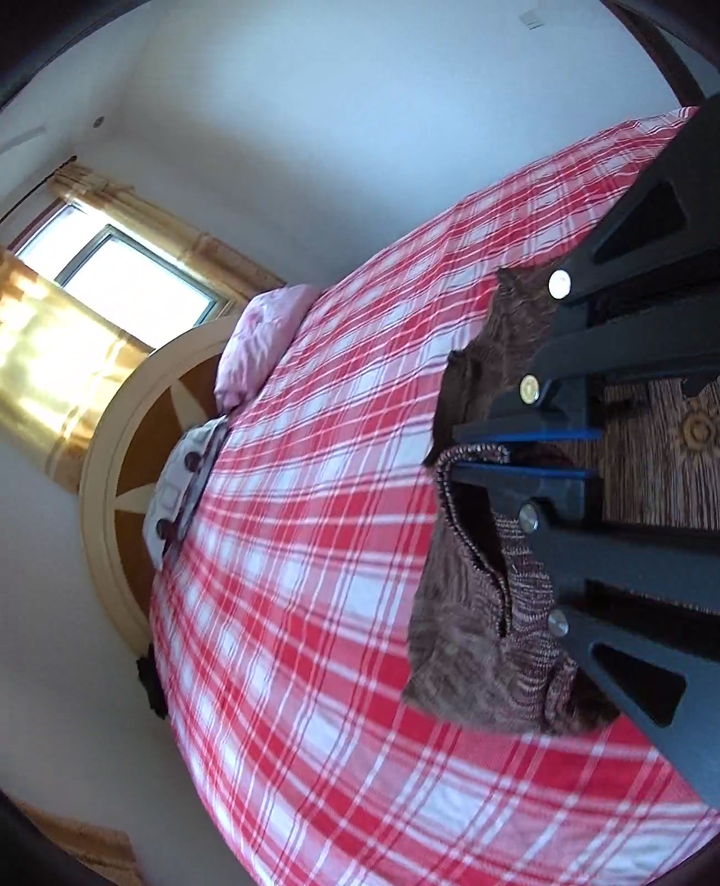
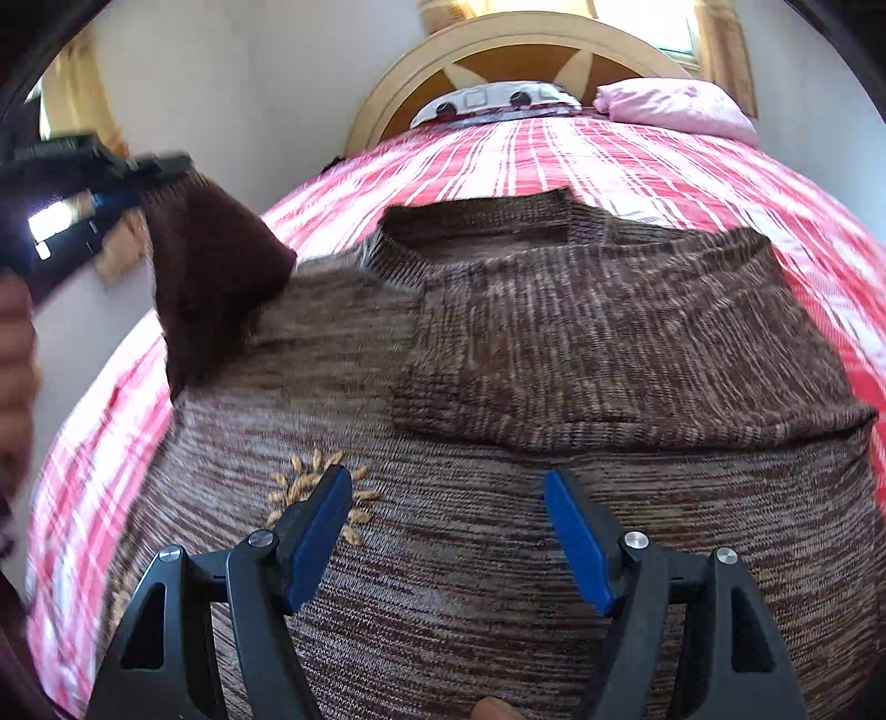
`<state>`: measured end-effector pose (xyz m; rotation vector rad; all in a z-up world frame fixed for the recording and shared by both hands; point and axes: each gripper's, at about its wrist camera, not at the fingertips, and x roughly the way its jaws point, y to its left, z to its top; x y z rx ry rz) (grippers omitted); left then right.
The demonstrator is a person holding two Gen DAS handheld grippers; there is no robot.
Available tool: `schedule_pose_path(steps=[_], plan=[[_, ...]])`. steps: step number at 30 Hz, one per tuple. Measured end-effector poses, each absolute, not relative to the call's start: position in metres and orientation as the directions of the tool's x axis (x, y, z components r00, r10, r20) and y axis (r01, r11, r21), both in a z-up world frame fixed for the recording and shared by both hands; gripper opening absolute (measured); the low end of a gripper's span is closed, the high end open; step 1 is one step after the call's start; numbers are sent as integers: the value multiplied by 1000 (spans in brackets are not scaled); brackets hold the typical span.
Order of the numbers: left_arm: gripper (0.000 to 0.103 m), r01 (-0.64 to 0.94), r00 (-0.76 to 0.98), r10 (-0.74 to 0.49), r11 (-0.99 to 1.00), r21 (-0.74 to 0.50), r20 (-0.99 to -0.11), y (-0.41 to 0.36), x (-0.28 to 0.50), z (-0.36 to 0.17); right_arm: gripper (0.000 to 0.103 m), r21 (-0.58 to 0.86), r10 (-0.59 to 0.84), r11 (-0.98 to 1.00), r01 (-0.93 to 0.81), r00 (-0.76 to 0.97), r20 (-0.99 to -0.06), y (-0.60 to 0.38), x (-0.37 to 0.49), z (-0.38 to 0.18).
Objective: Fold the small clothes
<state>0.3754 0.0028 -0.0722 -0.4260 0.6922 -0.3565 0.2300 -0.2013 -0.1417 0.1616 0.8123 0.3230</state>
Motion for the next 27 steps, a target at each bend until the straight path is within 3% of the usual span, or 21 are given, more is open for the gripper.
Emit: schedule_pose_path(steps=[5,9,11,16,19,22,24,27], plan=[[7,228,639,-497,851,-473,-587,-43,376,-103,73,371,383,913,-171,678,-628,-223,228,-139],[12,279,563,-470,882,-379,-679,-75,375,-128,73,409,375,903,-131,702,-605,-235,224,-139],[16,322,560,-464,885,-336,-686,-77,365,-128,73,423,374,899,-117,709,-599,-239,224,-138],[85,303,690,-336,938,-165,-641,-40,334,-109,73,425,376,897,-118,710,-596,-243,224,-138],[90,116,764,-31,989,90,-645,-7,338,-117,73,423,378,898,-122,708,-597,-243,223,-139],[90,-7,721,173,970,243,-671,22,351,-140,73,399,366,908,-126,701,-612,-239,224,-139],[92,-18,671,166,978,207,-723,39,355,-158,73,351,342,926,-138,697,-630,-232,224,-133],[103,-29,680,102,993,112,-726,55,350,-160,73,192,264,964,-182,665,-699,-204,222,-118]])
